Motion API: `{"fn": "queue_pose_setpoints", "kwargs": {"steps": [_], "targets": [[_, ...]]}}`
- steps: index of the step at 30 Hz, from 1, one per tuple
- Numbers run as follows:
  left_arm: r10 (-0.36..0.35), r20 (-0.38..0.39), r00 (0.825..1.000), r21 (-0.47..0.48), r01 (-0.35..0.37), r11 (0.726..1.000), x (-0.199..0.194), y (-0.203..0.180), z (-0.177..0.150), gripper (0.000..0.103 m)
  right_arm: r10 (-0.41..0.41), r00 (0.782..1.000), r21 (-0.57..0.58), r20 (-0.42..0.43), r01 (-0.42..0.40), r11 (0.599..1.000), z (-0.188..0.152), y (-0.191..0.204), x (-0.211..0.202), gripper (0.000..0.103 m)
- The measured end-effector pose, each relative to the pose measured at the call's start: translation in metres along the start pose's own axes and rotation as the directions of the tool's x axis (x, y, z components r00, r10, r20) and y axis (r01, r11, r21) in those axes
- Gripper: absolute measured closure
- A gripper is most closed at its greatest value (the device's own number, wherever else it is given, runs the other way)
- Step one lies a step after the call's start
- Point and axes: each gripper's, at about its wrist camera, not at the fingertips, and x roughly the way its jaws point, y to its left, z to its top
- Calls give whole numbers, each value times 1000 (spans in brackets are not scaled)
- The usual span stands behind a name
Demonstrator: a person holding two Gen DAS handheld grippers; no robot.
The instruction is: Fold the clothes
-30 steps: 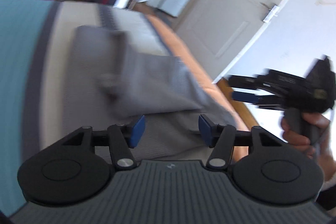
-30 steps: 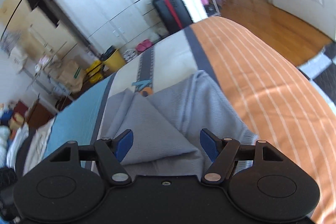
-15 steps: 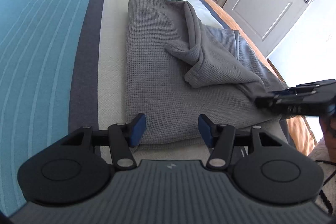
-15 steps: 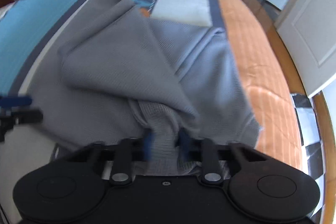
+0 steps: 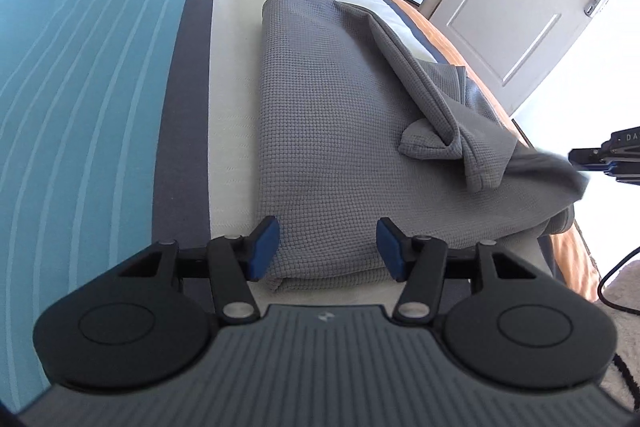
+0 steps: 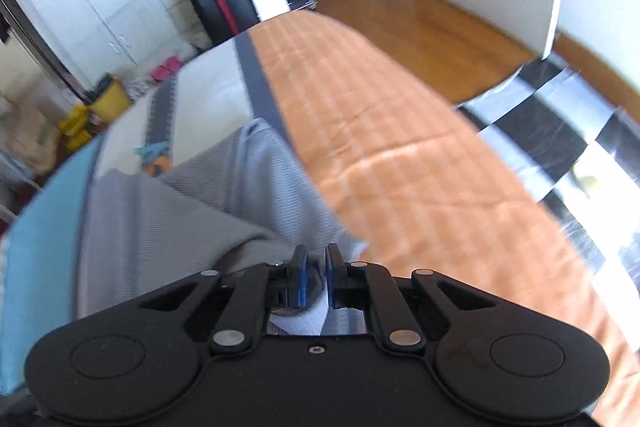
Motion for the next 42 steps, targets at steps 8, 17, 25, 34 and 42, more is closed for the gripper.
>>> {"fn": "queue_pose_setpoints", "kwargs": {"steps": [8,17,25,34,42], "targets": [[-92,62,994,29,91,995,-8,-21,4,47,319,934,346,-161,-249,905,-15,-64,-8,39],[-54,24,998,-7,54,999,-4,-14,-7,47,439,877,614,-193,-241,752,-58,-24,39,33],[-49,33,998,-53,51,997,-7,-3,-6,47,139,990,635,11,-114,764,-69,-18,43,82],[-31,17,999,-10,31,999,-11,-2,-12,47,-68,990,488,123,0,873,-51,-9,15,90],[-36,2,999,-15,36,999,-12,3,-10,47,-185,962,468,201,72,881,-48,-16,-27,66]]}}
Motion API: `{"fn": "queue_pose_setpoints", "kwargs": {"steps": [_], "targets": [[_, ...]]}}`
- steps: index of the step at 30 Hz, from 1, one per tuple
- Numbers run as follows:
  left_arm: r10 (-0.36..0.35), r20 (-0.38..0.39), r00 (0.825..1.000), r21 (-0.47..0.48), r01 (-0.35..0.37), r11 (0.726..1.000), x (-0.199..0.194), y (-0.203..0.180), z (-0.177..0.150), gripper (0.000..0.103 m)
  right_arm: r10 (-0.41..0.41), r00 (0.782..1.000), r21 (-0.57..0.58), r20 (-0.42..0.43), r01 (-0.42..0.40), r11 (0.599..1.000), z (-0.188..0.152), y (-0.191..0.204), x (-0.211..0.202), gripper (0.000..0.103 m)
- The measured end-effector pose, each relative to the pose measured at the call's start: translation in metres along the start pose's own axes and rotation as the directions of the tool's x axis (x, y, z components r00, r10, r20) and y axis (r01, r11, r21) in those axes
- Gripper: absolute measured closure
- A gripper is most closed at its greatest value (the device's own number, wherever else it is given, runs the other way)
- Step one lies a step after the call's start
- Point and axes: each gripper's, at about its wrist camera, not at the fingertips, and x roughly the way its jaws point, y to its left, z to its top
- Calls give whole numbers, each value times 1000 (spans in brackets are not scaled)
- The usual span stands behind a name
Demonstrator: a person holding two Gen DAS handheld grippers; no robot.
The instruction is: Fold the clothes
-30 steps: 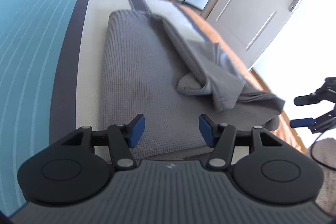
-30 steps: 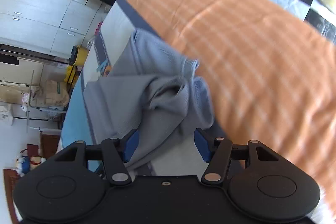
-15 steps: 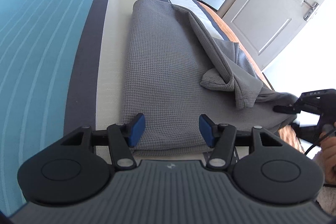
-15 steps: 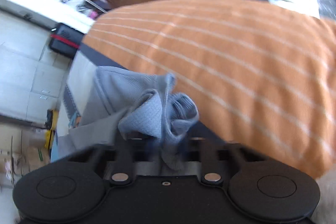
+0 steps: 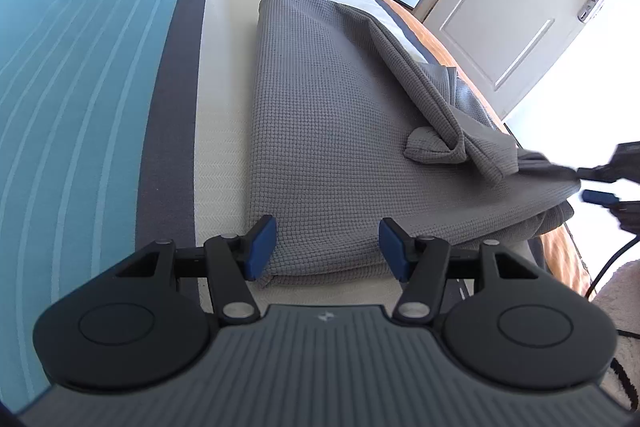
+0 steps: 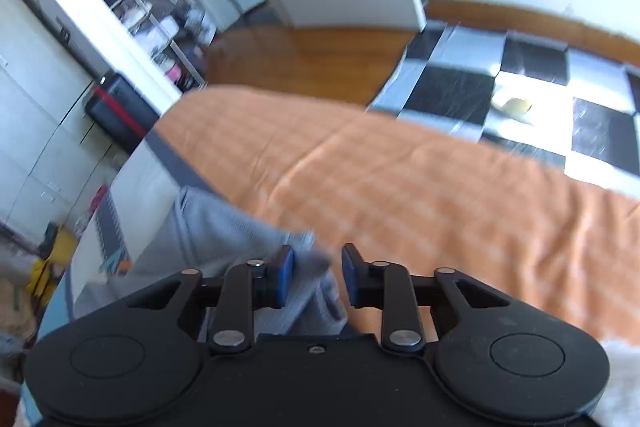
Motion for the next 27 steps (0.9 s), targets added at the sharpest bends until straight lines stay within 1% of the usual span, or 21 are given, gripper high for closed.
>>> {"fn": "queue_pose_setpoints", "kwargs": {"steps": [1,2,3,4,5,6,8,10,12,14,15,16,17,19,20,21,22,23,25,26,27], "targets": [[-1,-1,1000,-2,1,1000,0,1,0,47,-1,999,-16,38,2,1000,7,-2,-11,58],[-3,-2,1000,-8,3,1000,0,1,1,47,9,998,-42,59,-6,999,14,-1,-18,56],[-8,-2,1000,-20,8,1000,0,2,2,46,29,998,-91,54,-24,996,21,3,-22,56],[-15,1,1000,-35,15,999,-1,3,3,46,49,998,-172,30,-43,984,26,10,-22,55],[-26,6,1000,-53,26,998,-1,5,3,45,69,998,-273,-4,-68,960,28,20,-20,55],[-40,14,999,-72,41,997,-3,8,4,45,94,994,-373,-47,-105,922,26,30,-16,53],[-72,33,997,-110,75,991,-6,13,4,45,131,980,-547,-150,-192,815,18,50,-4,51],[-91,49,995,-136,97,986,-8,18,5,45,134,959,-658,-248,-268,703,2,67,12,51],[-79,58,995,-144,87,986,-10,21,6,45,119,941,-729,-317,-322,604,-17,86,25,51],[-51,60,997,-144,59,988,-10,22,6,45,123,914,-769,-386,-392,505,-36,106,32,51],[-31,60,998,-142,40,989,-10,23,7,45,123,901,-780,-415,-422,462,-45,116,34,51],[-17,60,998,-139,25,990,-9,23,7,45,126,889,-784,-441,-450,428,-54,125,34,51],[-5,60,998,-135,13,991,-8,23,7,45,129,874,-776,-469,-478,412,-61,133,33,49],[-8,68,998,-144,18,989,-7,25,6,45,127,838,-743,-531,-533,406,-74,145,33,37],[-19,80,997,-150,31,988,-7,25,7,45,113,825,-730,-554,-547,409,-81,149,37,29],[-28,94,995,-149,42,988,-8,24,8,45,95,818,-725,-567,-551,413,-87,153,42,23],[-35,110,993,-145,51,988,-9,23,9,45,78,811,-720,-580,-555,417,-94,156,47,22],[-42,125,991,-141,60,988,-10,21,10,45,55,820,-728,-570,-535,428,-99,159,54,22],[-49,153,987,-125,68,990,-12,18,12,45,16,868,-762,-497,-445,470,-100,162,68,22],[-52,166,985,-116,72,991,-13,16,12,45,16,887,-766,-462,-408,496,-96,162,74,24],[-57,174,983,-108,76,991,-13,14,12,45,29,902,-765,-430,-381,520,-90,160,77,34]]}}
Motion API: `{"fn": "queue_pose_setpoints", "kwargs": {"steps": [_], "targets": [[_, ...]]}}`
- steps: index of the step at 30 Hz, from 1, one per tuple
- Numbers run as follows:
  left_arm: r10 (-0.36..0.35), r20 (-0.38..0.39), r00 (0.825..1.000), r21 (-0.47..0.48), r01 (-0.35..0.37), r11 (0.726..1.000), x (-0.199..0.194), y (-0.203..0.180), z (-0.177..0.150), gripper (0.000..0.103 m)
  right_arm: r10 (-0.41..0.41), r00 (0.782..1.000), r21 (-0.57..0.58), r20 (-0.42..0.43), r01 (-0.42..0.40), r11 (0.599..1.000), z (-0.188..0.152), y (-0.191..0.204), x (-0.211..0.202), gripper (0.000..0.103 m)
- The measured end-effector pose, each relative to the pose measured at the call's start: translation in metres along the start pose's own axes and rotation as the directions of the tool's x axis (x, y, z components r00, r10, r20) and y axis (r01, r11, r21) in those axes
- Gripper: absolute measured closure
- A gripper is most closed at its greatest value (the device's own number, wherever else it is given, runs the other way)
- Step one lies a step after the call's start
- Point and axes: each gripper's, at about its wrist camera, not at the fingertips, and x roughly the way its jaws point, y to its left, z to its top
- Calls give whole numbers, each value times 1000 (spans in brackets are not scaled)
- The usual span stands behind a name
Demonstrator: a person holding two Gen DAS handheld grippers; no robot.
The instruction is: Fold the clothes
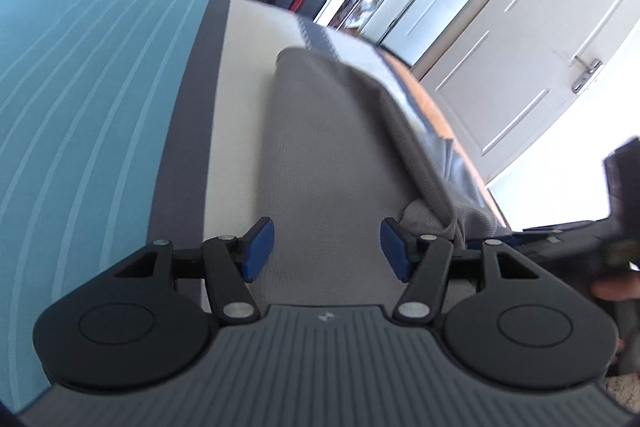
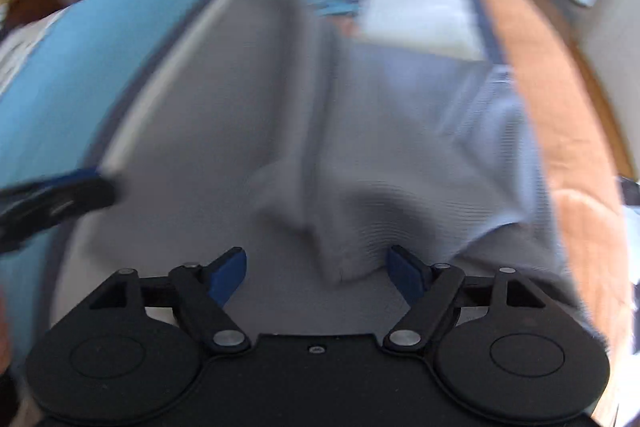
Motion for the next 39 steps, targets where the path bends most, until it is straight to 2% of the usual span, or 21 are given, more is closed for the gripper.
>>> {"fn": "queue_pose_setpoints", "kwargs": {"steps": [1,4,7,9,11,13,14,16,19,22,23,24,26,27,29,30,31,32,35,38,39], "targets": [[-3,1,1000,5,3,1000,1,-1,0,45,-23,999,28,34,22,999,3,-8,0,53],[0,-8,1000,8,0,1000,7,-2,-1,45,-133,984,67,114,126,990,15,-29,-1,93],[1,-20,1000,3,-1,1000,13,-1,-3,45,-204,960,129,193,182,975,27,-50,-4,94],[3,-23,1000,8,-3,1000,16,-2,-3,45,-280,930,163,237,247,955,34,-61,-6,93],[12,-23,1000,26,-11,1000,17,-4,-3,45,-355,902,206,245,310,928,40,-74,-7,86],[19,-23,1000,39,-18,999,18,-6,-4,45,-425,872,250,242,367,896,45,-87,-7,67],[22,-24,999,41,-21,999,19,-6,-4,45,-441,867,282,233,373,884,46,-96,-8,65],[24,-26,999,41,-23,999,18,-7,-5,45,-377,900,364,218,283,887,39,-117,-14,63],[29,-27,999,43,-27,999,17,-7,-6,45,-155,957,441,245,32,897,27,-137,-23,53],[33,-24,999,49,-32,998,18,-8,-6,45,37,964,406,263,-145,903,20,-125,-21,34],[34,-24,999,53,-33,998,18,-9,-6,45,60,967,360,247,-149,921,21,-116,-18,28],[36,-23,999,56,-35,998,19,-9,-6,45,65,975,300,211,-128,945,24,-105,-12,15],[37,-20,999,68,-36,997,21,-10,-6,45,-3,994,135,113,-12,991,28,-79,5,11],[40,-17,999,81,-39,996,22,-11,-6,45,-80,994,41,77,77,996,26,-67,14,14],[49,-14,999,105,-47,993,23,-12,-6,45,-190,976,-62,102,197,978,24,-56,27,28],[54,-15,998,112,-52,992,24,-13,-6,45,-230,965,-99,126,243,965,23,-53,33,42],[61,-16,998,118,-58,991,25,-14,-5,45,-243,958,-101,149,259,961,26,-53,34,78],[69,-17,997,128,-66,990,25,-16,-5,45,-249,954,-65,165,262,963,31,-57,32,90],[113,-30,993,171,-106,980,26,-19,-7,45,-379,904,64,197,374,925,35,-80,27,92],[170,-27,985,207,-161,965,24,-23,-8,45,-531,841,198,107,505,840,34,-114,26,91],[204,-24,979,220,-194,956,23,-25,-8,43,-551,832,256,63,521,815,32,-128,24,91]]}}
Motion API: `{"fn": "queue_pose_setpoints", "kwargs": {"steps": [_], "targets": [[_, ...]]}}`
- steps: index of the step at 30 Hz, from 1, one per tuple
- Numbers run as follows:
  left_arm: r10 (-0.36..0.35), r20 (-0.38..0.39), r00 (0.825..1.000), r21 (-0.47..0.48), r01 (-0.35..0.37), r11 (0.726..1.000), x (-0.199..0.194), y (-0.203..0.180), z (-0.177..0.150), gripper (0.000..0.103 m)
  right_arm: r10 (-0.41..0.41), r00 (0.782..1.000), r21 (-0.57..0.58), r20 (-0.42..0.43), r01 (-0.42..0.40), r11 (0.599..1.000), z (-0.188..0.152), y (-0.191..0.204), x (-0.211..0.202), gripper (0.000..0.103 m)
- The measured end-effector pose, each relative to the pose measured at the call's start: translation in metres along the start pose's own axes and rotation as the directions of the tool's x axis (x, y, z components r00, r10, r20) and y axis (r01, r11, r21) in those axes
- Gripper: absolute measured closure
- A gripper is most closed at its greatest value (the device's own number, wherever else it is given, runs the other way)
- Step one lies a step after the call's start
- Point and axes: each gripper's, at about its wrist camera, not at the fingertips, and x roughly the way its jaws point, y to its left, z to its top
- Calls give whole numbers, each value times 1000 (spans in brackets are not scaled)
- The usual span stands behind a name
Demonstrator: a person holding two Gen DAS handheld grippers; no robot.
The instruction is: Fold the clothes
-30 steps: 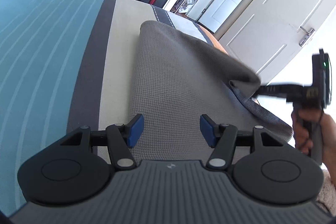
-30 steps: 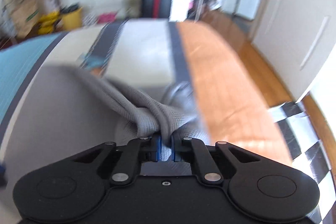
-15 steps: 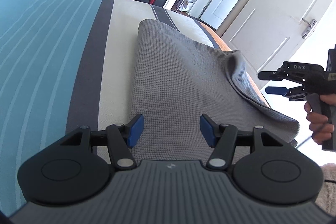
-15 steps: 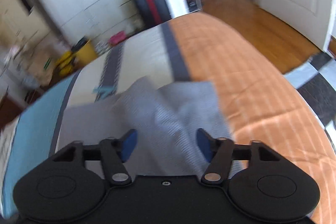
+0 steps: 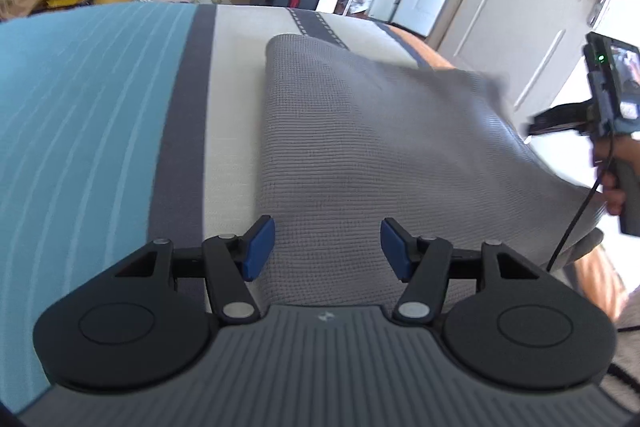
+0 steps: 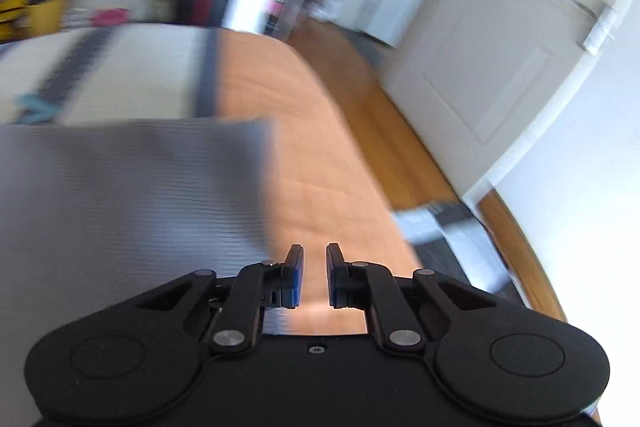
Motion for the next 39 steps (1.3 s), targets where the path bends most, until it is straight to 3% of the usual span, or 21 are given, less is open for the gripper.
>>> {"fn": "queue_pose_setpoints", "kwargs": {"steps": [2,5,7,10,13,15,16,20,22,25,26,27,29,31,33,35,36,39], "targets": [[39,-10,999,16,-39,999,-2,1,-2,43,60,995,171,-78,-46,984,-2,-33,5,84],[-31,0,1000,-24,31,999,-12,7,-2,43,250,961,407,-117,-183,895,-21,-75,-1,75],[-71,15,997,-19,71,997,-19,4,1,43,372,921,510,-111,-269,817,-40,-88,-11,57],[-99,1,995,47,99,994,-25,-9,4,44,536,842,586,-66,-402,704,-63,-86,-30,56],[-172,-79,982,140,181,973,-27,-27,0,49,648,762,634,-4,-499,591,-81,-75,-52,56],[-184,-109,977,192,202,960,-26,-38,-4,49,684,728,646,40,-541,538,-85,-72,-61,54],[-186,-121,975,210,208,955,-25,-41,-6,49,684,728,645,44,-543,537,-85,-71,-65,53],[-168,-157,973,261,205,943,-20,-46,-13,47,629,774,611,77,-535,583,-94,-75,-92,50],[-124,-158,980,284,166,944,-16,-45,-16,46,607,787,605,115,-540,585,-102,-74,-103,42],[-52,-111,992,282,82,956,-14,-40,-17,50,582,809,626,85,-498,600,-110,-73,-105,41],[-39,-95,995,274,63,960,-15,-37,-18,64,569,821,632,50,-467,618,-109,-70,-100,41],[-29,-82,996,275,51,960,-16,-36,-17,85,555,832,634,14,-436,638,-107,-67,-94,41],[-21,-59,998,294,38,955,-20,-37,-17,93,547,837,675,-20,-392,625,-110,-66,-79,41],[-19,-35,999,306,29,952,-24,-39,-17,99,543,839,740,-20,-353,572,-117,-68,-64,41],[-13,-9,1000,305,15,952,-29,-41,-17,100,532,847,755,-3,-346,556,-117,-67,-55,48],[-8,20,1000,291,2,957,-36,-40,-16,100,493,870,733,21,-349,584,-112,-65,-55,71],[-9,38,999,280,-2,960,-42,-40,-14,100,472,881,709,39,-357,608,-111,-64,-61,89],[-10,70,998,241,-8,971,-60,-34,-11,101,430,897,634,100,-390,668,-107,-62,-88,96]]}}
